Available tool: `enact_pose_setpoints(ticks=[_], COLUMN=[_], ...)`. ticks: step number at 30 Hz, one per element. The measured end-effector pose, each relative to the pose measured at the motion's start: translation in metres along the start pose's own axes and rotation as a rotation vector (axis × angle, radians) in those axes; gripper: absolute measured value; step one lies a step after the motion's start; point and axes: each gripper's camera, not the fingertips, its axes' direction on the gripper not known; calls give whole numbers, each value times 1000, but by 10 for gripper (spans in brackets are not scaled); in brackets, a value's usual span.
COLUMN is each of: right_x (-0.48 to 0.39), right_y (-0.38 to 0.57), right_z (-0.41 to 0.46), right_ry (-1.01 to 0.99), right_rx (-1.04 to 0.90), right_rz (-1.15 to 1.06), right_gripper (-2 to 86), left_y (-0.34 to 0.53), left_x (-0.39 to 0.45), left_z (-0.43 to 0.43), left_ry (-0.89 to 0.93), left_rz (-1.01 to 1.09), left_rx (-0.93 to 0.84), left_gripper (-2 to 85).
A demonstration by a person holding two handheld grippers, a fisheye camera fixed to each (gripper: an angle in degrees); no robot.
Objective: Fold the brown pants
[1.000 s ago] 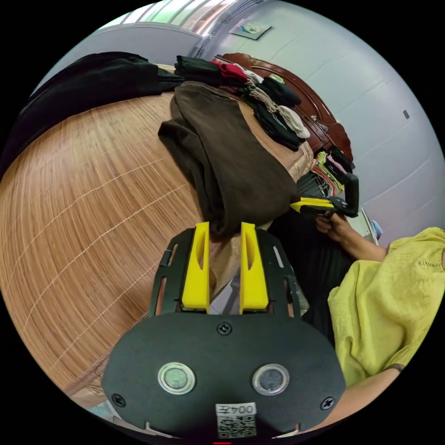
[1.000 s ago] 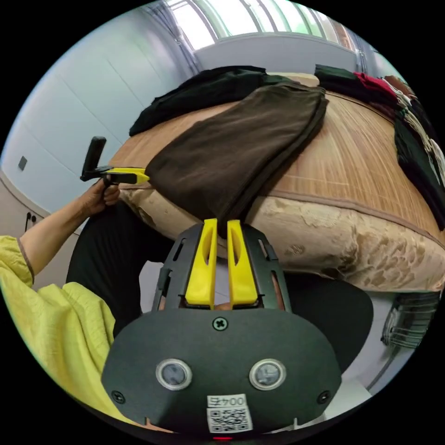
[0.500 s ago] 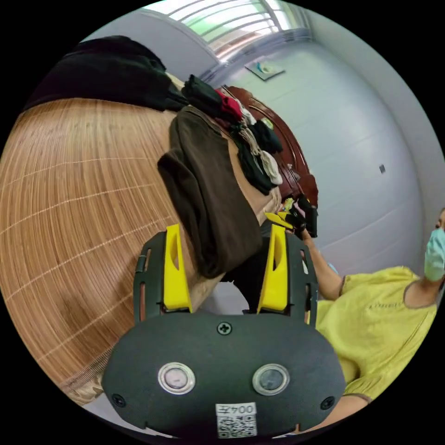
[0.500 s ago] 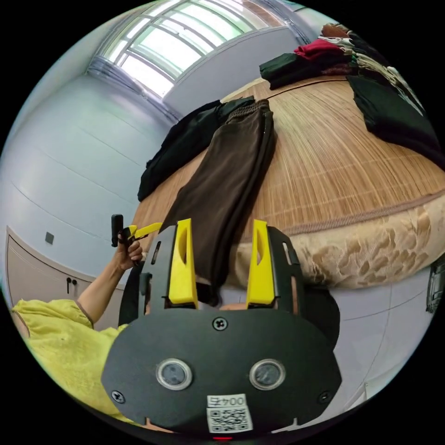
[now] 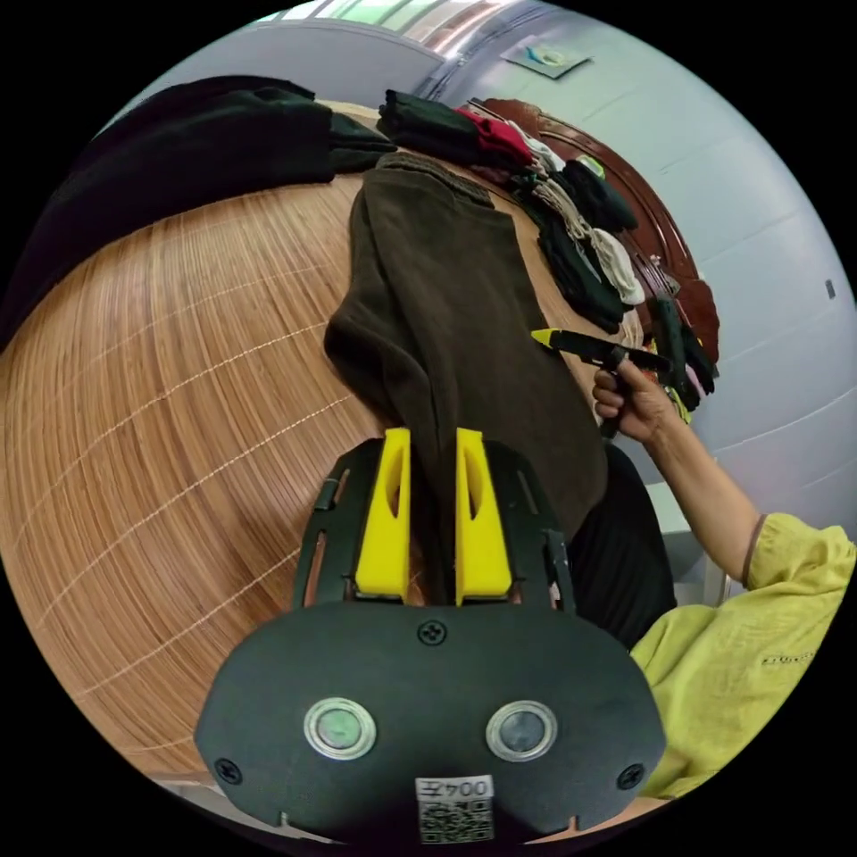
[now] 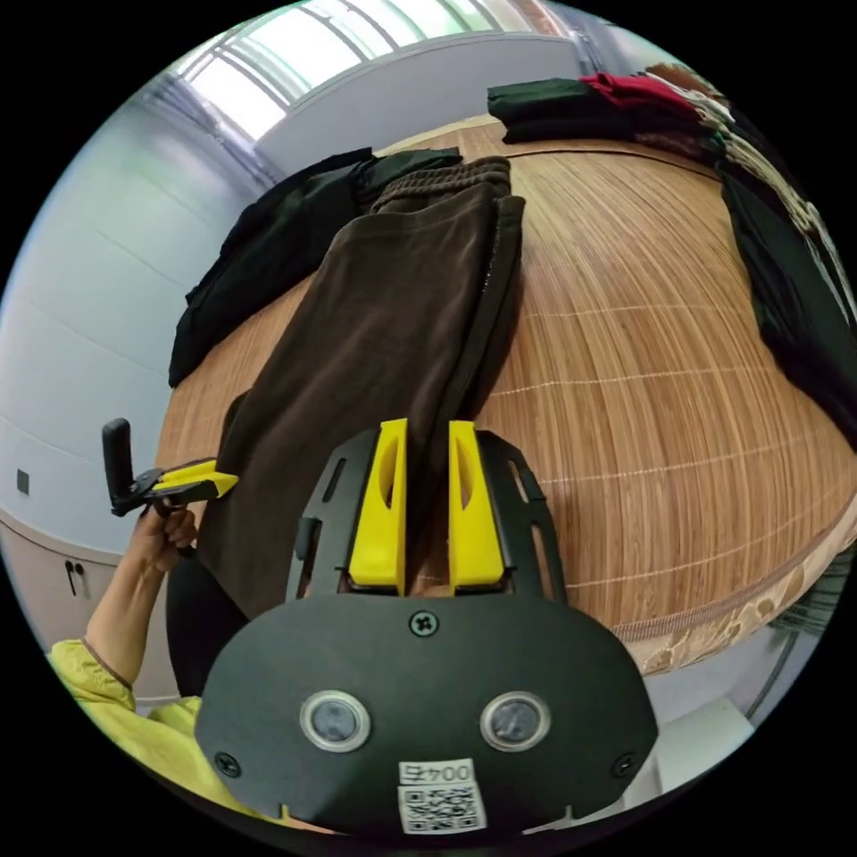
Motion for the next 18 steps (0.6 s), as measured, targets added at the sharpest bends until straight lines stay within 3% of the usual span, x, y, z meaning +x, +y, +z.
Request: enact_pose_setpoints(ticks=[10,13,18], right_x=[-77,-79,-82], right_y=[-27,-31,-13], right_z=[29,19,-35], right_ry=[154,150,79], right_rx=[-67,-78,-17], right_rz=[-267,-240,-154], right_gripper=[64,68,82], left_y=[90,121,140], left_x=[27,25,64], left_z=[-50,-68,-114], left_ry=[-4,64,-63], left_rz=[-148,-198,-156], left_rx=[139,215,306], left_gripper=[40,33,26])
